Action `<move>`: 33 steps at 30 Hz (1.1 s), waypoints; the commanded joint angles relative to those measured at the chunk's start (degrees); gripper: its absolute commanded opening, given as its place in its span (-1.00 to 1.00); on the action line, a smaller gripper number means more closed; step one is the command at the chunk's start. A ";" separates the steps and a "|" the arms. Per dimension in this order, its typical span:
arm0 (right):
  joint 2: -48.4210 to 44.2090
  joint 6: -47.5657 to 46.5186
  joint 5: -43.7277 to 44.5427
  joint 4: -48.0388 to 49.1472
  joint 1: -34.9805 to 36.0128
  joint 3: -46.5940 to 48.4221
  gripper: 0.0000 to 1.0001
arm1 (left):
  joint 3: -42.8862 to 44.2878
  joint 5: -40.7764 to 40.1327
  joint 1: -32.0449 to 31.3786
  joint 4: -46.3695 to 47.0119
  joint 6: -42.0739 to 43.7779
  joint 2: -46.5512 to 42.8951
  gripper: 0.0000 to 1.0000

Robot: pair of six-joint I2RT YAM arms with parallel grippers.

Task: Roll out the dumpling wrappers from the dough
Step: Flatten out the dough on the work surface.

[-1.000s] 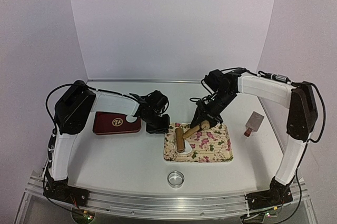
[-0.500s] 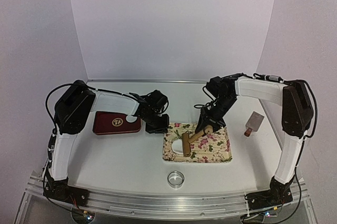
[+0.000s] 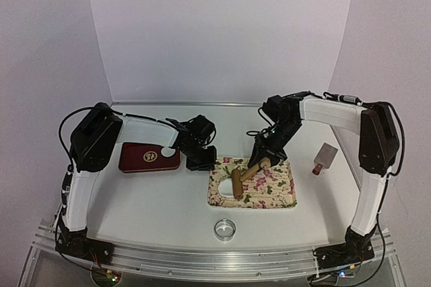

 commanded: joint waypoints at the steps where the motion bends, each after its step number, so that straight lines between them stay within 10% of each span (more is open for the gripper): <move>1: -5.05 1.17 -3.21 -1.55 0.61 4.31 -1.00 | 1.90 -0.12 -0.11 -1.14 1.22 0.95 -1.00; 33: 7.11 -5.56 0.95 -1.48 1.37 1.64 -1.00 | 3.19 0.26 -0.10 -1.11 0.73 2.50 -1.00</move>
